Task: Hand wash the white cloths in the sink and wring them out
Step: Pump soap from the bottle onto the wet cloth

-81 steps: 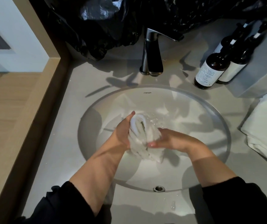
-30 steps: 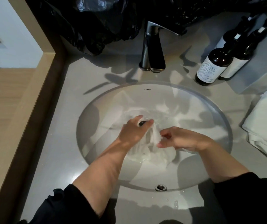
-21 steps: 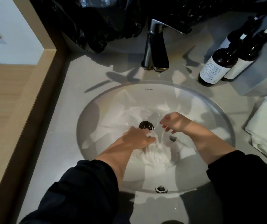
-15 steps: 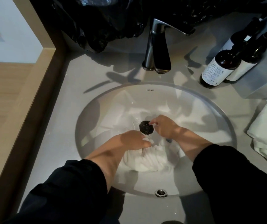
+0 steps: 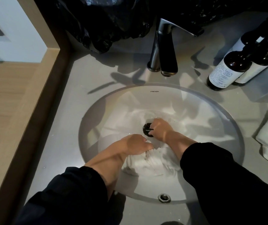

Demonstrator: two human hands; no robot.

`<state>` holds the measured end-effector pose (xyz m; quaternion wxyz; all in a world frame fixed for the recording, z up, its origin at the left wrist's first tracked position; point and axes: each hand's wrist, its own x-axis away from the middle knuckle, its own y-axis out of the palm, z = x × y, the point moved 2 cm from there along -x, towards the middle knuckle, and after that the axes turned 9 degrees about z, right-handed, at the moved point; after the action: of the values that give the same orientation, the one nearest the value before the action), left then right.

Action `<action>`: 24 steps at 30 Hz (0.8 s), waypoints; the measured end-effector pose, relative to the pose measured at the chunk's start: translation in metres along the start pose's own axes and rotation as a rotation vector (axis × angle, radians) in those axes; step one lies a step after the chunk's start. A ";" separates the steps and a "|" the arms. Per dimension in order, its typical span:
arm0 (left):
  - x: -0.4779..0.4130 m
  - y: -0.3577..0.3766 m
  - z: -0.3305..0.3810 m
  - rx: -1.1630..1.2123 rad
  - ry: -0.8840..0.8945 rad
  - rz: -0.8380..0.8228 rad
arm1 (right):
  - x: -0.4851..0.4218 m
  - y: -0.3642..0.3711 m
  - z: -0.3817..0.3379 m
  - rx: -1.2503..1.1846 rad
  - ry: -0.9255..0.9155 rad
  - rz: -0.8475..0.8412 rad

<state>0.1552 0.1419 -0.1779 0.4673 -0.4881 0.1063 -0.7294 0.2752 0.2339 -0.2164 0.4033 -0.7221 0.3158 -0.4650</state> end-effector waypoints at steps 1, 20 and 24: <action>0.001 0.001 -0.001 0.013 -0.012 0.009 | 0.000 -0.002 0.000 -0.005 -0.007 -0.011; -0.001 -0.037 -0.014 0.376 -0.361 0.151 | 0.077 -0.059 0.021 -0.737 0.251 -0.323; 0.008 -0.062 -0.007 -0.276 -0.186 0.634 | 0.066 -0.061 0.030 -0.423 0.316 0.106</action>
<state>0.1130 0.1665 -0.1390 0.6075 -0.5537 0.3071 -0.4796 0.3324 0.2161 -0.1429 0.2127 -0.6913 0.5024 -0.4738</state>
